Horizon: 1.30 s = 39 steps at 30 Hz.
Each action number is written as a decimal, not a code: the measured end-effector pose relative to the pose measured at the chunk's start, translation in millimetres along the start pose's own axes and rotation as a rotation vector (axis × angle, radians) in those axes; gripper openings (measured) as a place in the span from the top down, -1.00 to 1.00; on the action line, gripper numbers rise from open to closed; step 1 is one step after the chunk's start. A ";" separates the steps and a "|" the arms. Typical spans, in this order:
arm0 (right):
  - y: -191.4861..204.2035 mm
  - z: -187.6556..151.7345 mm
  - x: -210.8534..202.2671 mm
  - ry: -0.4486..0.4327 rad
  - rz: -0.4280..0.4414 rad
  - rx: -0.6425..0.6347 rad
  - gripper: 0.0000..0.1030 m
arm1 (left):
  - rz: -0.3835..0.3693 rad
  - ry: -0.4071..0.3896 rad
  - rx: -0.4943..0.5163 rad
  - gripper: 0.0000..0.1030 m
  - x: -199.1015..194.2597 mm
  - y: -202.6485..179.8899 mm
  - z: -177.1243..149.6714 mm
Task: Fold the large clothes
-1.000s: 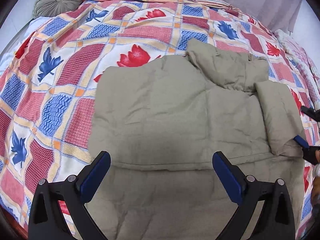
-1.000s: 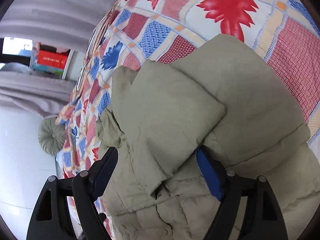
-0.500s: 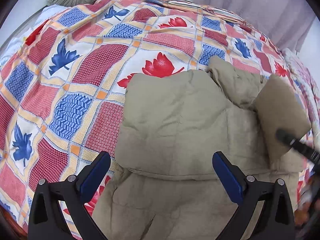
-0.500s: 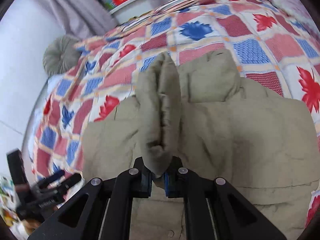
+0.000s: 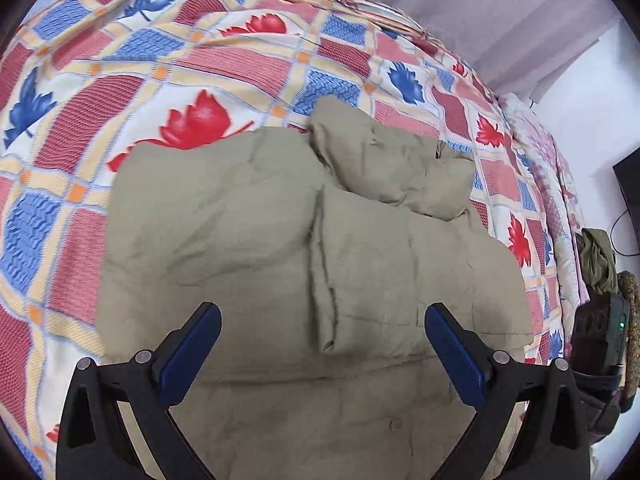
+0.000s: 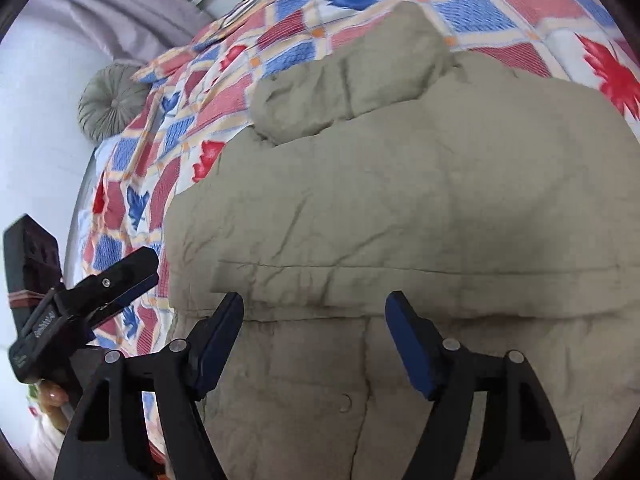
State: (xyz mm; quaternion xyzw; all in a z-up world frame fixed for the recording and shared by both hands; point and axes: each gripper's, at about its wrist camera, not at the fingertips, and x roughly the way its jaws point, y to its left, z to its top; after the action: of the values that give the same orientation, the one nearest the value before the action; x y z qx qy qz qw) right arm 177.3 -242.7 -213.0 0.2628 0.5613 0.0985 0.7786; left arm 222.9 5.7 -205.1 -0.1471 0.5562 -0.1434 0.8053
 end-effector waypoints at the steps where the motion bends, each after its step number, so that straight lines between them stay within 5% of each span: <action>1: -15.3 -0.2 -7.1 -0.008 0.018 0.057 -0.49 | -0.012 0.010 0.003 -0.97 7.6 -3.9 1.8; 3: -45.9 -1.6 -19.5 -0.025 0.059 0.171 -0.49 | -0.031 0.029 0.004 -0.94 22.9 -10.6 4.6; 7: -99.1 -7.3 -40.5 -0.058 0.072 0.318 -0.49 | -0.037 0.094 0.022 -0.43 58.9 -26.5 8.7; 9: -119.1 -8.9 -49.3 -0.085 0.071 0.367 -0.49 | -0.064 0.127 0.016 0.33 71.7 -34.6 8.3; 11: -134.5 -7.7 -57.4 -0.111 0.062 0.404 -0.49 | -0.073 0.147 0.015 0.76 78.6 -43.3 8.4; 17: -166.4 7.4 -74.3 -0.170 0.023 0.451 -0.49 | -0.010 0.027 0.062 0.76 47.7 -44.3 5.5; 21: -175.5 26.2 -98.5 -0.244 -0.041 0.399 -0.49 | 0.038 0.072 0.061 0.76 53.4 -22.7 -5.1; 28: -204.6 28.7 -77.3 -0.195 -0.079 0.446 -0.48 | 0.106 0.060 0.052 0.75 67.6 -12.3 -9.9; 34: -200.0 23.1 -73.9 -0.195 -0.089 0.438 -0.48 | 0.226 0.041 0.050 0.75 44.0 7.0 -1.0; 39: -181.4 13.3 -87.9 -0.151 -0.144 0.406 -0.48 | 0.242 0.011 0.070 0.75 15.8 12.1 -0.3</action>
State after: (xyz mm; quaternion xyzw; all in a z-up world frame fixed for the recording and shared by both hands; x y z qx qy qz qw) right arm 133.1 -438.9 -231.9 0.3801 0.5271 -0.0920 0.7545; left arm 228.8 10.5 -223.5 -0.0500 0.5690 -0.0651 0.8183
